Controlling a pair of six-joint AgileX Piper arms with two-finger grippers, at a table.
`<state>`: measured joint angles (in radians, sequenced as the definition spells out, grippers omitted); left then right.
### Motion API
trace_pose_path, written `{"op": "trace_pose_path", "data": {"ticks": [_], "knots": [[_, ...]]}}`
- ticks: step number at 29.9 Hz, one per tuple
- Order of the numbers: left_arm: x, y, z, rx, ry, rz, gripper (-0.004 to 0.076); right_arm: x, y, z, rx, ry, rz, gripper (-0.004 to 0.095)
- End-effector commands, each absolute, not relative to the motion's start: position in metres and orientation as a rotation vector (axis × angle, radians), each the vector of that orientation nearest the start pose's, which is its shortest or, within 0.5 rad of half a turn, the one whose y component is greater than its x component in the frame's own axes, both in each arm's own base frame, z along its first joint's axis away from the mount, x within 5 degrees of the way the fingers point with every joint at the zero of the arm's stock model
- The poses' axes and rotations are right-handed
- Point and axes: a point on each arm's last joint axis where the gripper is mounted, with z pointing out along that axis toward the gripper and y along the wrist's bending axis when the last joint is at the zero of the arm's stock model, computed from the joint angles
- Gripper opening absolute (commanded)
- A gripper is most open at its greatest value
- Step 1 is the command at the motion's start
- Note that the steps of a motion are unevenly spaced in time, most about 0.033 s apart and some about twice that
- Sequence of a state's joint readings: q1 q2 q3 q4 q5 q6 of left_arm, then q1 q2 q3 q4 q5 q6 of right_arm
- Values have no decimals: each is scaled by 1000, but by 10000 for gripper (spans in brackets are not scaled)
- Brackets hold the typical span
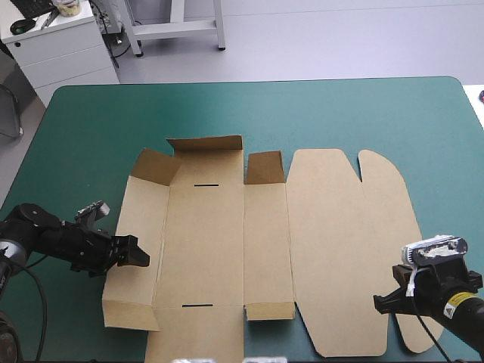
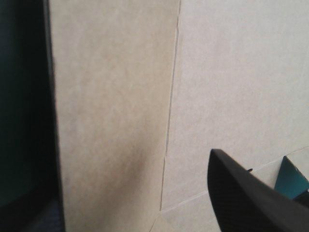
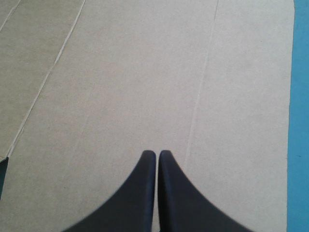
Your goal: Fold the box
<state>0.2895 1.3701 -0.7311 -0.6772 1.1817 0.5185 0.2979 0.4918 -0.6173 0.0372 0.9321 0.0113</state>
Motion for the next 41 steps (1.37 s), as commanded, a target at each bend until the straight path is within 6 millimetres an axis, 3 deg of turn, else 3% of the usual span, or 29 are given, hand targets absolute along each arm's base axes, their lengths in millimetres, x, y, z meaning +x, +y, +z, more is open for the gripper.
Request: {"op": "trace_pose_path", "data": {"ticks": [1,9,11,18,24,30,37,41], "knots": [[206,0,232,-122,2877,-1021,464,77,26,316,-317,2193,199,-1],[201,-12,232,-8,2930,-1062,431,77,26,316,-317,2192,199,-1],[197,-14,228,-14,2946,-1075,372,77,26,316,-317,2192,199,-1],[192,-12,222,-90,3008,-1049,-10,77,26,316,-317,2192,199,-1],[204,-6,239,-51,2985,-937,-10,77,25,315,-320,2208,197,-1],[226,-1,274,39,3009,-560,-10,76,25,314,-323,2227,195,-1],[264,-22,332,394,2853,-90,-10,74,25,312,-327,2248,192,-1],[285,-44,353,596,2751,140,-10,73,25,311,-330,2268,190,-1]]}}
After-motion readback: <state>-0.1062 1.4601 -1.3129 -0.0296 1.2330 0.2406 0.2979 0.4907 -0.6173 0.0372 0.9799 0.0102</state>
